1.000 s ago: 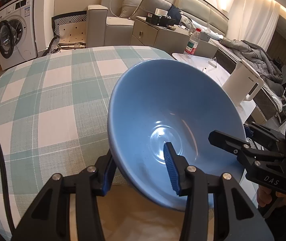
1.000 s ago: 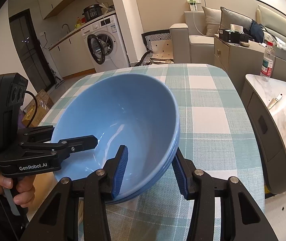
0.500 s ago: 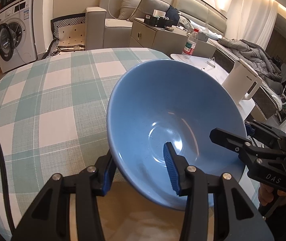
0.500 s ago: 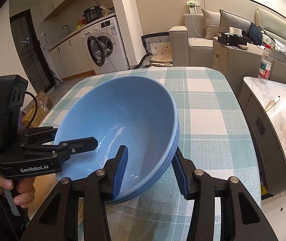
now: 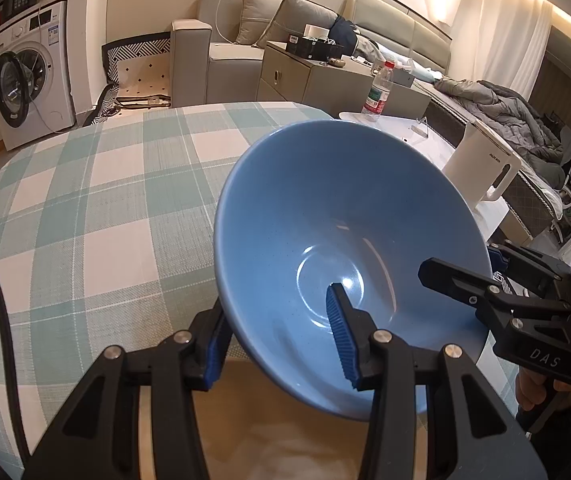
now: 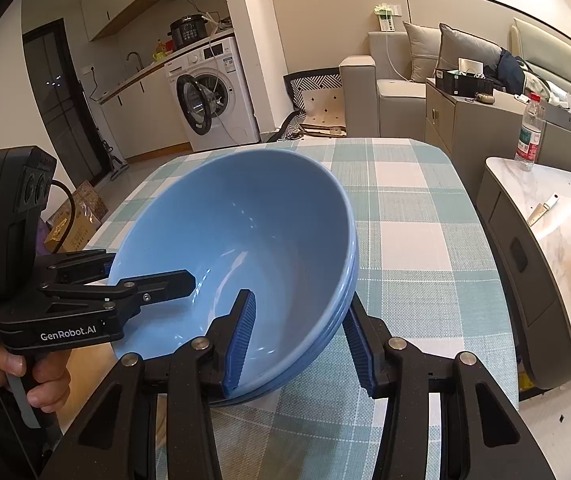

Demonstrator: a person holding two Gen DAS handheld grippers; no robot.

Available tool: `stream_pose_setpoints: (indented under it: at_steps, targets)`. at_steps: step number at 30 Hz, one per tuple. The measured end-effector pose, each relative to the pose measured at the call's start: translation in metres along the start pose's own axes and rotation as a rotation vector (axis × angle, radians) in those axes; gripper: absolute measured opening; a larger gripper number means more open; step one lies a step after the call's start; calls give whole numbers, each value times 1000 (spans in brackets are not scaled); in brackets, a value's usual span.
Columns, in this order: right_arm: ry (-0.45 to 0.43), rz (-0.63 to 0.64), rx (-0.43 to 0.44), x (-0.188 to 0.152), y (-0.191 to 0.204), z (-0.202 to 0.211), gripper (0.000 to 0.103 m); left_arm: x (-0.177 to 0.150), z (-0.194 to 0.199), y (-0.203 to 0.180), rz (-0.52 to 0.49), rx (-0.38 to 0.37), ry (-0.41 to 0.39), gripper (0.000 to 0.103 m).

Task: Organize plates and bowls
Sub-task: 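Hold the nested bowls with both grippers and carry them onto the cream plate stack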

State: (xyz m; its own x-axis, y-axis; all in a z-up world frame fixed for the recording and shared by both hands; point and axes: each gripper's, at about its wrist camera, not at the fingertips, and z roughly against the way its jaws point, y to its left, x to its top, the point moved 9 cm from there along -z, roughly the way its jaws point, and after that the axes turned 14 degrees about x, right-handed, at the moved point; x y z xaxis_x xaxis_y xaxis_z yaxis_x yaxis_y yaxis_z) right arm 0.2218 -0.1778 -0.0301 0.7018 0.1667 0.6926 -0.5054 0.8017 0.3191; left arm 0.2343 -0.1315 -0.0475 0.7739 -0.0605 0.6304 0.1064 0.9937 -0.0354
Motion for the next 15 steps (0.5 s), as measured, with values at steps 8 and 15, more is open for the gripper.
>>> stream_pose_setpoints:
  at_steps: [8, 15]
  targets:
    - [-1, 4, 0, 0, 0, 1, 46, 0, 2, 0, 2, 0, -5, 45]
    - [-9, 7, -2, 1, 3, 5, 46, 3, 7, -1, 0, -5, -16, 45]
